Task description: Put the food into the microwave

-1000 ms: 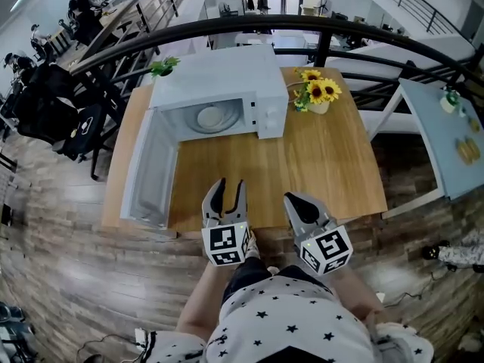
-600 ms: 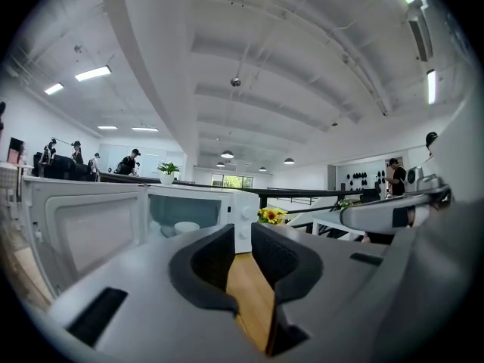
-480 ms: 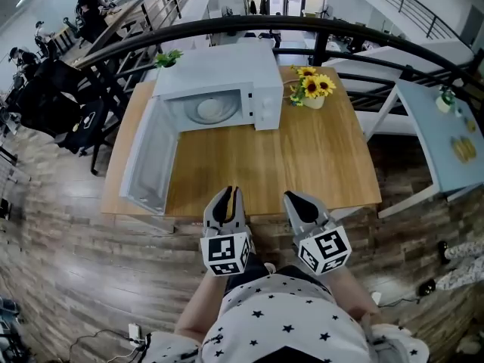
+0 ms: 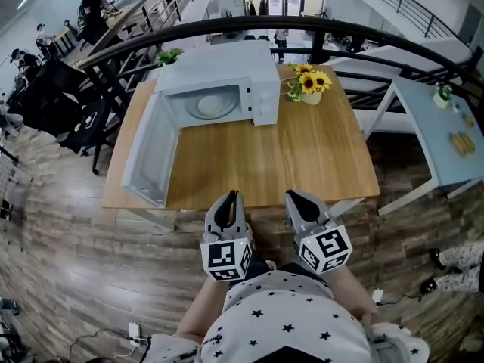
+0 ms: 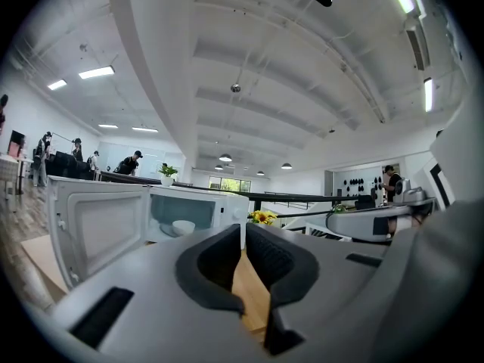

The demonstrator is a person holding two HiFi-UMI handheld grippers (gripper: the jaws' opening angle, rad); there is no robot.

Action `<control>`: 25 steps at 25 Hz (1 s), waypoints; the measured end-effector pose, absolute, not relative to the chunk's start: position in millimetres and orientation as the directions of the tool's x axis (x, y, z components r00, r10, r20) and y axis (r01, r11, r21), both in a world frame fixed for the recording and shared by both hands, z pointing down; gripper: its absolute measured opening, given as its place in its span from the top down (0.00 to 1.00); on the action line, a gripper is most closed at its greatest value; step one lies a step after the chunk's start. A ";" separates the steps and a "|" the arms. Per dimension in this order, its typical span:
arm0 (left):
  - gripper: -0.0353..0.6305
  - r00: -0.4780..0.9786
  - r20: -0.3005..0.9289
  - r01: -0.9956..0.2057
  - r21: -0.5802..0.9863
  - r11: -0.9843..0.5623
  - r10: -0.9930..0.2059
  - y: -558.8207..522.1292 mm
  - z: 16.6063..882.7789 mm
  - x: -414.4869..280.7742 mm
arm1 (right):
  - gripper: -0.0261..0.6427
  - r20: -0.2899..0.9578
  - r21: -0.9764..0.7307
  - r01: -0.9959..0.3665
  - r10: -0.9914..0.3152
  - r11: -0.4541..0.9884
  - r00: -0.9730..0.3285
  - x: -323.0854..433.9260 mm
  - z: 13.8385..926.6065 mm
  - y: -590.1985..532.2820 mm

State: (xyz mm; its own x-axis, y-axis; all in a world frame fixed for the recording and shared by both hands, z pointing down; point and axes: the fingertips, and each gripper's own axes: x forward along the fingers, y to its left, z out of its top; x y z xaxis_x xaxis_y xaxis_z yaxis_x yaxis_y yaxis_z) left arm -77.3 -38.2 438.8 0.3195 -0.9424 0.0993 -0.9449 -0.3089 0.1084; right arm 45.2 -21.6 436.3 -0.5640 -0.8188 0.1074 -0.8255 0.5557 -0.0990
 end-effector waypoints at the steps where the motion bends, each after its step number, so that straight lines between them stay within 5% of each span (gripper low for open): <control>1: 0.91 0.321 0.098 -0.944 0.110 -0.310 -0.942 -35.5 438.5 -76.9 | 0.95 0.107 -0.097 -0.825 -0.818 0.557 -0.565 45.3 436.6 -19.3; 25: 0.91 0.329 0.115 -0.940 0.137 -0.313 -0.937 -32.9 444.9 -79.3 | 0.95 0.115 -0.097 -0.831 -0.823 0.548 -0.557 46.2 442.0 -13.8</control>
